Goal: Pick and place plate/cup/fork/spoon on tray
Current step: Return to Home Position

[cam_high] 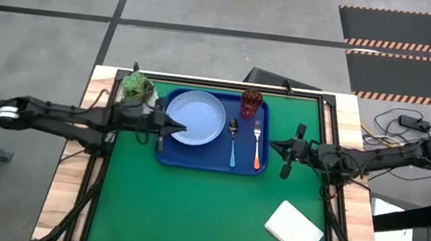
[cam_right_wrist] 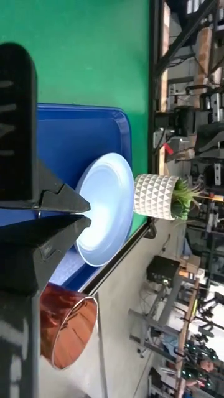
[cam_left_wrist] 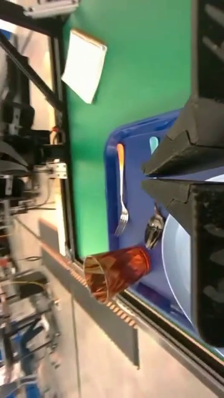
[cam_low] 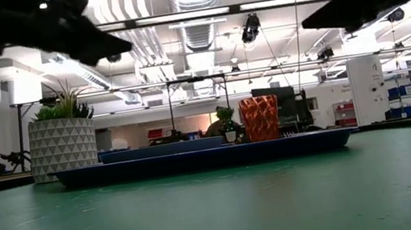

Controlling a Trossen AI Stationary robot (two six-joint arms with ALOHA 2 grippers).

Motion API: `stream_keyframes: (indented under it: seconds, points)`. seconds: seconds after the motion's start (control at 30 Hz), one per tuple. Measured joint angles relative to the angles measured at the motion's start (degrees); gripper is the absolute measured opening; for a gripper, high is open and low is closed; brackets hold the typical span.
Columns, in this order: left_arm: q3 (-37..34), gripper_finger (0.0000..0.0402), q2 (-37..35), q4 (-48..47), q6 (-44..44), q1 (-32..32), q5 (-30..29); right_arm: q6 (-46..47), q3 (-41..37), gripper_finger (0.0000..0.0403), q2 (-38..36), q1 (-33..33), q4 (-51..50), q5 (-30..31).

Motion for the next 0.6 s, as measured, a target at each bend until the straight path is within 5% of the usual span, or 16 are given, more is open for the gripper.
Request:
stream_keyframes:
  seconds: [0.6]
  points:
    - [-16.83, 0.0, -33.04, -0.54, -1.65, 0.0, 0.04, -4.74, -5.31, 0.0009, -11.38, 0.0, -0.51, -0.09]
